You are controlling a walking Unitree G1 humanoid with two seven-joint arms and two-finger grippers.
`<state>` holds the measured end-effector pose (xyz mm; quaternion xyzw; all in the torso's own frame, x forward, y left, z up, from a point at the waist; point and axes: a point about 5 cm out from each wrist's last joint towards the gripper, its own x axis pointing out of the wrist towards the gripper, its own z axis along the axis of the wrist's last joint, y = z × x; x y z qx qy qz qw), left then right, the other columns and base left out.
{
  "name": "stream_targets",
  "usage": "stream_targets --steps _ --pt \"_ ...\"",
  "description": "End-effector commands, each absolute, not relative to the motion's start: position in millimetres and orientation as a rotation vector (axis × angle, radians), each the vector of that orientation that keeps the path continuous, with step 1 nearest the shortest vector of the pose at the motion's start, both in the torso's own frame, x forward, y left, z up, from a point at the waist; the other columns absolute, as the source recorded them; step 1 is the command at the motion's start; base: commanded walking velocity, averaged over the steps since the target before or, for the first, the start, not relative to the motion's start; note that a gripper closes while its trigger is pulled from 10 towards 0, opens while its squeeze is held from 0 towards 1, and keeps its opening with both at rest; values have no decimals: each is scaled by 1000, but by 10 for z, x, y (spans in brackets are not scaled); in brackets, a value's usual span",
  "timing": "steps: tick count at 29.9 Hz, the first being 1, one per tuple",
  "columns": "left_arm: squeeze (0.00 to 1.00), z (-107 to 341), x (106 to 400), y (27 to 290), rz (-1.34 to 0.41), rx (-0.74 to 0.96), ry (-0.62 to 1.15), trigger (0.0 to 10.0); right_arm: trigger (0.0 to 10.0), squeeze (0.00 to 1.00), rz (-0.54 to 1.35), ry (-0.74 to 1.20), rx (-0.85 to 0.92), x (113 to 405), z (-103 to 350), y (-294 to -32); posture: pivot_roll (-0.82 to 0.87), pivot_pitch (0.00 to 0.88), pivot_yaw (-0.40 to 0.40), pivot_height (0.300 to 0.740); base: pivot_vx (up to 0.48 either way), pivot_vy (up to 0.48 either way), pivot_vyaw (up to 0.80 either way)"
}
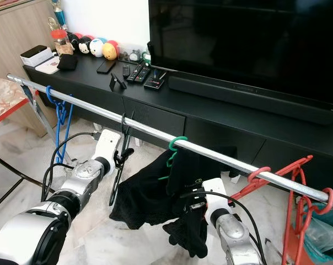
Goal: Hang hanger
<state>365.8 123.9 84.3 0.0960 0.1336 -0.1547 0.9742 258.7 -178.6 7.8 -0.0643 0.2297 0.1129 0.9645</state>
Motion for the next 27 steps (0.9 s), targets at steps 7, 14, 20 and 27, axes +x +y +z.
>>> stream_targets --steps 7,14,20,27 --pt "0 809 3653 1270 -298 228 307 0 10000 0 222 432 -129 2626 158 -1796 -41 0 22 740 0 0 0" --pt "0 809 3651 1255 -299 222 302 0 10000 0 223 433 -127 2621 152 -1789 -43 0 25 740 0 0 0" --pt "0 822 3654 1223 -315 215 294 0 10000 0 223 435 -127 2619 148 -1786 -42 0 24 740 0 0 0" --pt "0 819 3646 1194 -327 198 284 0 10000 0 221 433 -127 2629 154 -1793 -40 0 22 740 0 0 0"
